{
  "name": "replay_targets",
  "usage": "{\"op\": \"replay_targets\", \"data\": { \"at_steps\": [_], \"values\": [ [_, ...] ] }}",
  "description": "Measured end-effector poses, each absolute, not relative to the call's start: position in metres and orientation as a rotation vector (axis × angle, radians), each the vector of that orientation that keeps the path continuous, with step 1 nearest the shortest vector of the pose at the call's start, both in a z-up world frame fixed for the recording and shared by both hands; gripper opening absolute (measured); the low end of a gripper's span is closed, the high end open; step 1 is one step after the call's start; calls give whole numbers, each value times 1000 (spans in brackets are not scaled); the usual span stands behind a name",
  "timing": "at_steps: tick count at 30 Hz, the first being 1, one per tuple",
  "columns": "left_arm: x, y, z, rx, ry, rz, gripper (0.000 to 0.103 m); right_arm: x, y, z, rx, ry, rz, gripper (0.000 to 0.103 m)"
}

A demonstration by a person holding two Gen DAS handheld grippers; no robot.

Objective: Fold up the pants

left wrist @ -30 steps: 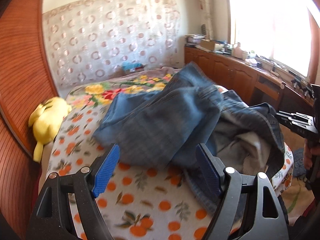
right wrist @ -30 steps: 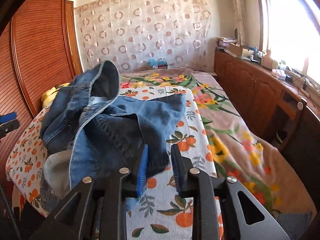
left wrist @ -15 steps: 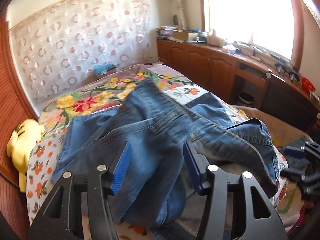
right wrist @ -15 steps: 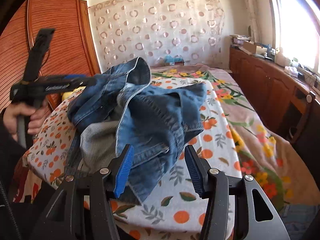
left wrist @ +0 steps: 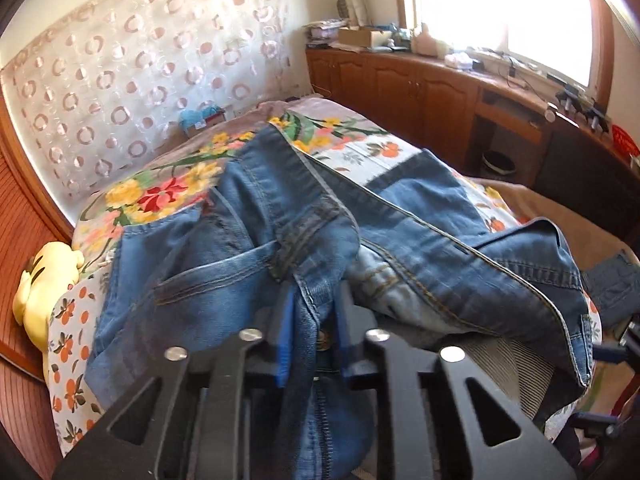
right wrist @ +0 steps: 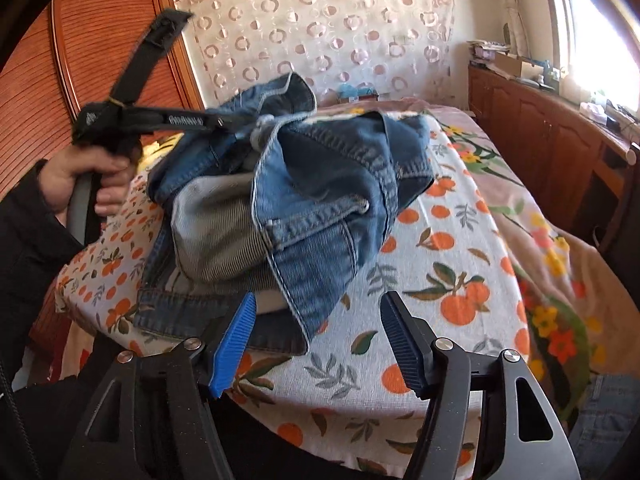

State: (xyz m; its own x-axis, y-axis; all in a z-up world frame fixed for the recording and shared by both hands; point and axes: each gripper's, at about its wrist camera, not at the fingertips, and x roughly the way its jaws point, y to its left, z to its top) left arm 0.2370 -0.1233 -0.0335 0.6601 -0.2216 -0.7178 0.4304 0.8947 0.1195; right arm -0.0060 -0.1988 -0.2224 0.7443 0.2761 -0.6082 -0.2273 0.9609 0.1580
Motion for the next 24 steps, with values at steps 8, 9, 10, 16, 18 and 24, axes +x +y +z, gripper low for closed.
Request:
{"op": "replay_targets", "data": {
  "at_steps": [8, 9, 10, 16, 18, 24],
  "values": [
    [226, -78, 15, 216, 654, -313, 9, 16, -203, -220, 33, 682, 251, 11],
    [223, -71, 25, 206, 634, -302, 9, 19, -208, -213, 21, 658, 238, 7],
    [221, -65, 32, 198, 621, -295, 9, 22, -209, -210, 18, 643, 234, 6],
    [199, -31, 87, 168, 516, -252, 9, 41, -245, -126, -24, 453, 138, 5],
    [189, -22, 108, 148, 477, -248, 9, 49, -258, -86, -37, 383, 118, 5],
    [156, -22, 165, 124, 379, -290, 9, 61, -273, 32, -125, 202, 31, 5]
  ]
}}
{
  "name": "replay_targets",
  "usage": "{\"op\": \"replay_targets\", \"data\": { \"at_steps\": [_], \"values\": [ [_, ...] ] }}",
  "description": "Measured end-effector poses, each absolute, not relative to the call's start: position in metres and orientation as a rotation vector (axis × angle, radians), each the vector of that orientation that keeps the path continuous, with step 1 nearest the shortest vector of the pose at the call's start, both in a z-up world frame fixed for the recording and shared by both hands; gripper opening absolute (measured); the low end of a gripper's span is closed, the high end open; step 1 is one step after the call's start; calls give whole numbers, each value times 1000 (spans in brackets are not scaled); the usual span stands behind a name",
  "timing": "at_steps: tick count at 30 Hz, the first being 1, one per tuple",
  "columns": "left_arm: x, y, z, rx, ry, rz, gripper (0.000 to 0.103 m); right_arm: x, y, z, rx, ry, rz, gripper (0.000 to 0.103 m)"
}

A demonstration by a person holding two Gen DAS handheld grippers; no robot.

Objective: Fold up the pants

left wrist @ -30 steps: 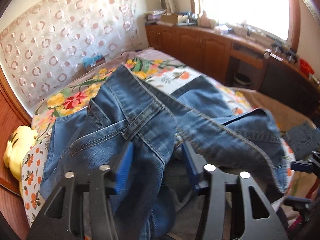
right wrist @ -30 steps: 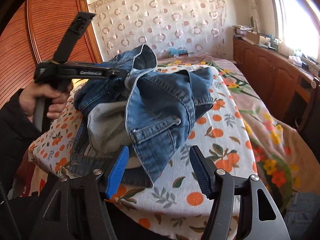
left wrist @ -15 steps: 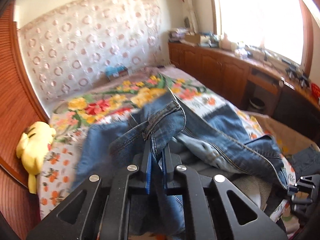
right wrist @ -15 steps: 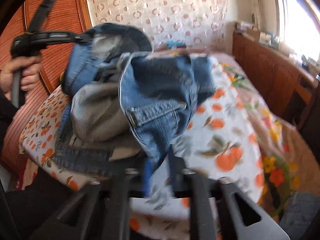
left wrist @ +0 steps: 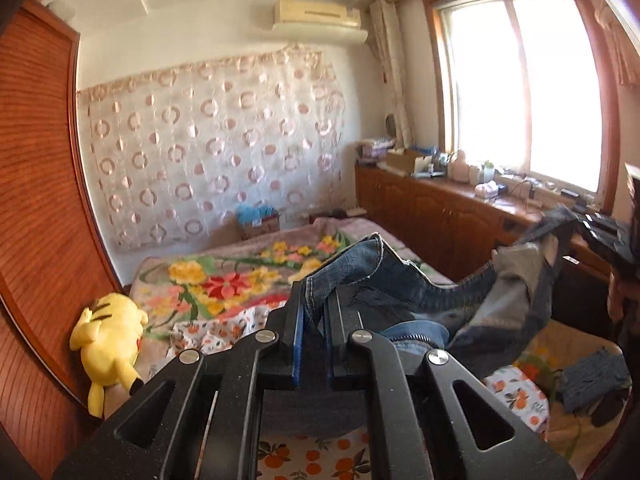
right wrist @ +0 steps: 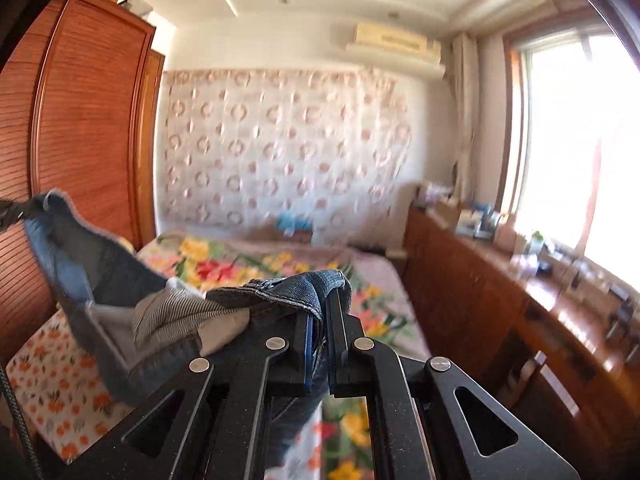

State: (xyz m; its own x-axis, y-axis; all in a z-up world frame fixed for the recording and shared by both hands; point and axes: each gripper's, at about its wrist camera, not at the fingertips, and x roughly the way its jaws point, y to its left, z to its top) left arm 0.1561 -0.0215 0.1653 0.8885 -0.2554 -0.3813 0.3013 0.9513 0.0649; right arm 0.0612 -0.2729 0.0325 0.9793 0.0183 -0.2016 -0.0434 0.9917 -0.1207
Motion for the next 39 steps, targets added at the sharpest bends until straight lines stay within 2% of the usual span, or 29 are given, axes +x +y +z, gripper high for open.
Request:
{"op": "replay_targets", "data": {
  "at_steps": [11, 17, 22, 26, 30, 36, 39],
  "values": [
    [63, -48, 278, 122, 173, -427, 9, 13, -263, 217, -229, -67, -112, 4],
    [48, -31, 295, 123, 139, -411, 9, 1, -221, 264, -306, -123, -147, 4],
    [68, -4, 237, 107, 223, -383, 9, 42, -177, 226, -341, -49, -57, 4],
    [91, 31, 159, 66, 346, -334, 9, 96, -140, 178, -372, 39, 47, 4],
    [108, 70, 107, 1, 439, -271, 9, 142, -70, 129, -437, 98, 136, 3],
    [106, 115, 82, -25, 478, -159, 9, 199, 21, 104, -465, 153, 270, 3],
    [104, 135, 65, -41, 510, -116, 9, 244, 31, 102, -451, 173, 333, 3]
  ]
}}
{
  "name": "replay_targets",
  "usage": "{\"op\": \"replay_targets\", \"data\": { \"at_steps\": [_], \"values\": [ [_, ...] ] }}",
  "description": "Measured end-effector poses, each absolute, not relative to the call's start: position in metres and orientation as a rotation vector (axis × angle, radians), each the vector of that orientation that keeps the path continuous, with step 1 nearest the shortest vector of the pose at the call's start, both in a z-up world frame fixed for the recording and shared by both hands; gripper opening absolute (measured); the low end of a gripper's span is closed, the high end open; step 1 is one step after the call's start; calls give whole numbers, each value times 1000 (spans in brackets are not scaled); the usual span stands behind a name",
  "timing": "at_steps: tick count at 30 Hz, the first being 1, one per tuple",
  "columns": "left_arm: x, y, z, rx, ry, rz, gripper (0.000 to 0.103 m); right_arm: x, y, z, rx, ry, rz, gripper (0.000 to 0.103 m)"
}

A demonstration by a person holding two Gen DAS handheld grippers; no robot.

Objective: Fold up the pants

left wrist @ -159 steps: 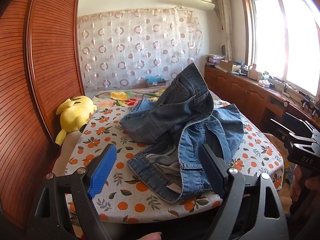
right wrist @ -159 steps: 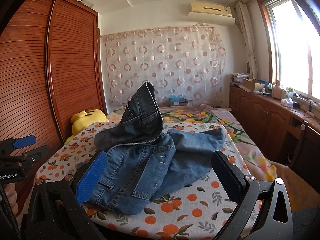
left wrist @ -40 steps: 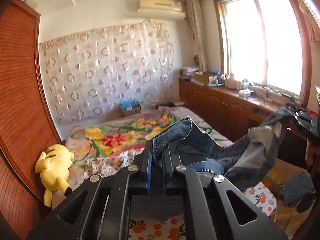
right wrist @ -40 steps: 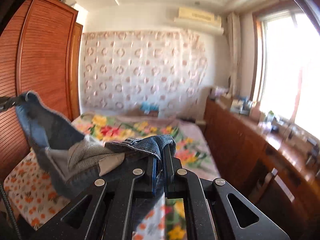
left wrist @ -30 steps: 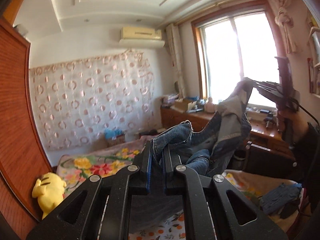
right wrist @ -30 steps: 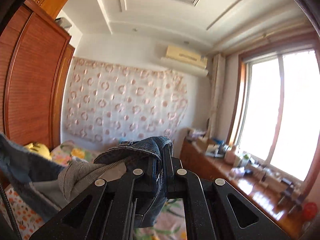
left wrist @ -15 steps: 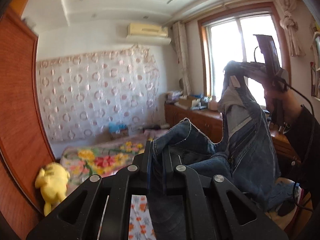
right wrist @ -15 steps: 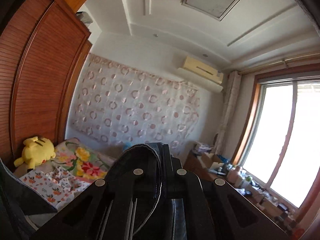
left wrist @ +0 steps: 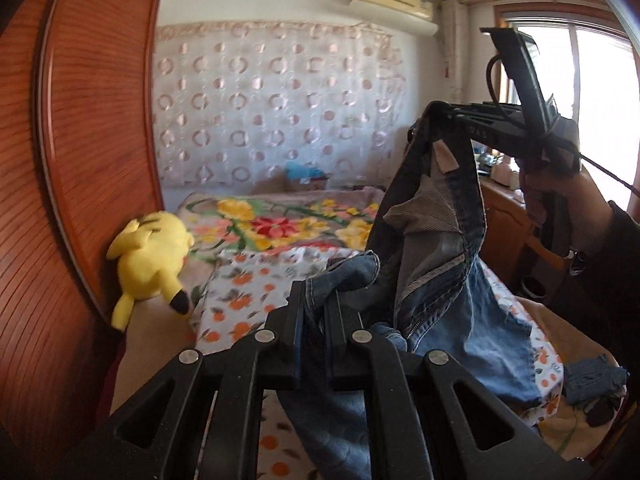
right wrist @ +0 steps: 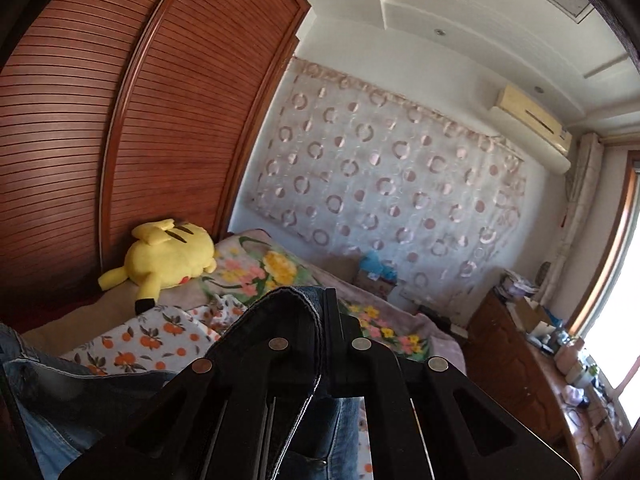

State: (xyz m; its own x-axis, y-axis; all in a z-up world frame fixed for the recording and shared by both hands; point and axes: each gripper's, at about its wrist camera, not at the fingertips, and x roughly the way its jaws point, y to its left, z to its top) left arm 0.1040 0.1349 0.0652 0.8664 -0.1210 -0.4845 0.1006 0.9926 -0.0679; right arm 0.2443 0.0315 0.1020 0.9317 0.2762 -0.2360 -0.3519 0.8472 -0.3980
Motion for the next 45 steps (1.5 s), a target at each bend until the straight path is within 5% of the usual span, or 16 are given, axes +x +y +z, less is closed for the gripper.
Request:
{"op": "replay_targets", "data": {
  "at_steps": [5, 11, 16, 18, 29, 32, 45],
  "values": [
    [103, 147, 14, -52, 608, -78, 9, 292, 22, 47, -466, 322, 388, 3],
    [109, 153, -16, -62, 681, -39, 16, 335, -6, 10, -445, 518, 439, 38],
    [97, 156, -5, -41, 619, -41, 47, 348, -55, 6, -373, 573, 454, 47],
    [94, 155, 4, -39, 587, -48, 49, 349, -68, 2, -341, 579, 443, 49],
    [139, 108, 9, -20, 591, -144, 50, 330, -157, -39, -180, 646, 295, 52],
    [152, 90, 5, -9, 591, -163, 79, 314, -164, -50, -163, 667, 263, 52],
    [220, 22, -4, 58, 627, -246, 80, 279, -213, -78, -122, 729, 169, 53]
  ]
}}
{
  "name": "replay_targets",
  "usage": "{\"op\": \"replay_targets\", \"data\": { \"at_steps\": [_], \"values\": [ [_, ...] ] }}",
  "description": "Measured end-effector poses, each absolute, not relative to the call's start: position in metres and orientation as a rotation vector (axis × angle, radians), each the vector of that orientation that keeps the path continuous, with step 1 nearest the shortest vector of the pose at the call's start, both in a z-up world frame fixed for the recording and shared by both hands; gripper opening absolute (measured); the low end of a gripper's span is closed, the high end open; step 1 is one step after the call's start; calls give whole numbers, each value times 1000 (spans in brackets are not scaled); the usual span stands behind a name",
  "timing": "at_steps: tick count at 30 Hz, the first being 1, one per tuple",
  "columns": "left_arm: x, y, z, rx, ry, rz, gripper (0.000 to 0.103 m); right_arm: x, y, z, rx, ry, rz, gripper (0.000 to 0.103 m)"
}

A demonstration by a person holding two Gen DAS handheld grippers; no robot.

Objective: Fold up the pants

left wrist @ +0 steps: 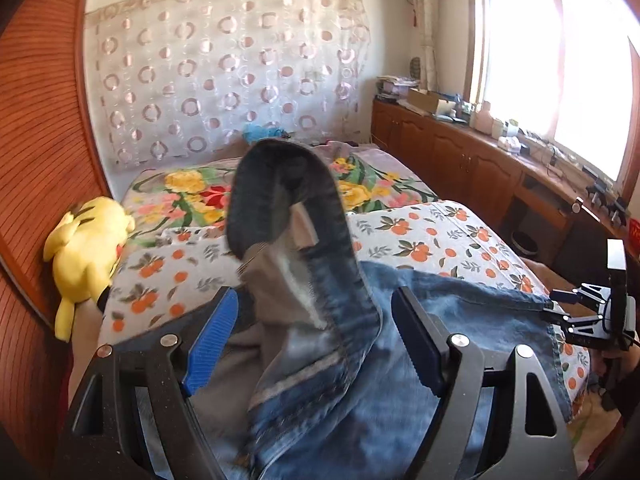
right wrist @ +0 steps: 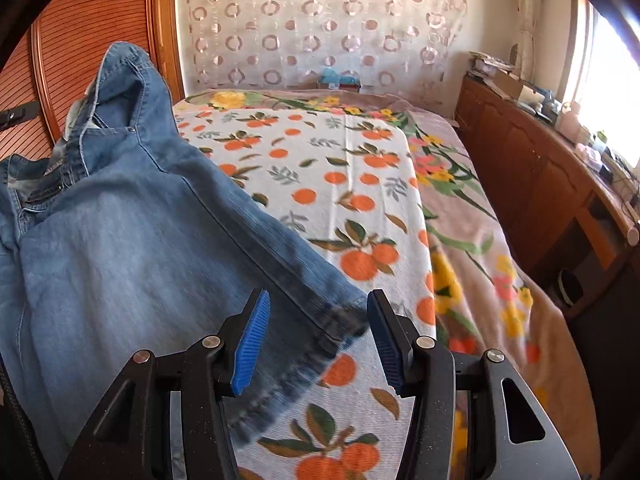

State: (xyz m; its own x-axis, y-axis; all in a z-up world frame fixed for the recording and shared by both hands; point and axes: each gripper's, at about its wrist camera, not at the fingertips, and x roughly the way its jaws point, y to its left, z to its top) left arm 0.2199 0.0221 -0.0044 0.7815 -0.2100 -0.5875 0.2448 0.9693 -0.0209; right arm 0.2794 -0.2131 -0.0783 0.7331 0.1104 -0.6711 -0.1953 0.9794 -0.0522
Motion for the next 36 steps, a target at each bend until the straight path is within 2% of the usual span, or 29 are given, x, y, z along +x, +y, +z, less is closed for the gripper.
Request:
{"op": "replay_targets", "data": {
  "at_steps": [6, 11, 14, 16, 17, 18, 19, 20, 21, 24, 31, 36],
  "values": [
    [256, -4, -4, 91, 654, -270, 80, 284, -207, -79, -88, 750, 174, 53],
    [284, -21, -5, 127, 680, -255, 72, 288, -199, -80, -85, 773, 159, 52],
    [303, -24, -9, 138, 709, -213, 68, 287, -194, -76, -102, 772, 166, 30],
    [314, -23, -16, 165, 723, -155, 55, 285, -194, -75, -100, 760, 181, 11],
    [317, -22, -18, 175, 728, -140, 40, 284, -194, -73, -98, 751, 188, 8],
    [319, -19, -21, 182, 737, -131, 34, 283, -194, -71, -98, 737, 187, 7],
    [319, -16, -21, 180, 738, -133, 20, 281, -196, -69, -100, 719, 186, 6],
    [318, -12, -20, 177, 734, -136, 13, 279, -197, -62, -104, 694, 185, 6],
    [315, -7, -16, 172, 726, -138, 11, 277, -199, -54, -105, 666, 186, 6],
    [305, 10, 6, 142, 681, -150, 7, 273, -211, -22, -80, 581, 173, 6],
    [295, 59, 91, 64, 533, -118, 7, 290, -241, 56, -123, 423, 73, 6],
    [321, 88, 101, 38, 533, -60, 6, 340, -258, 97, -138, 382, 0, 6]
  ]
}}
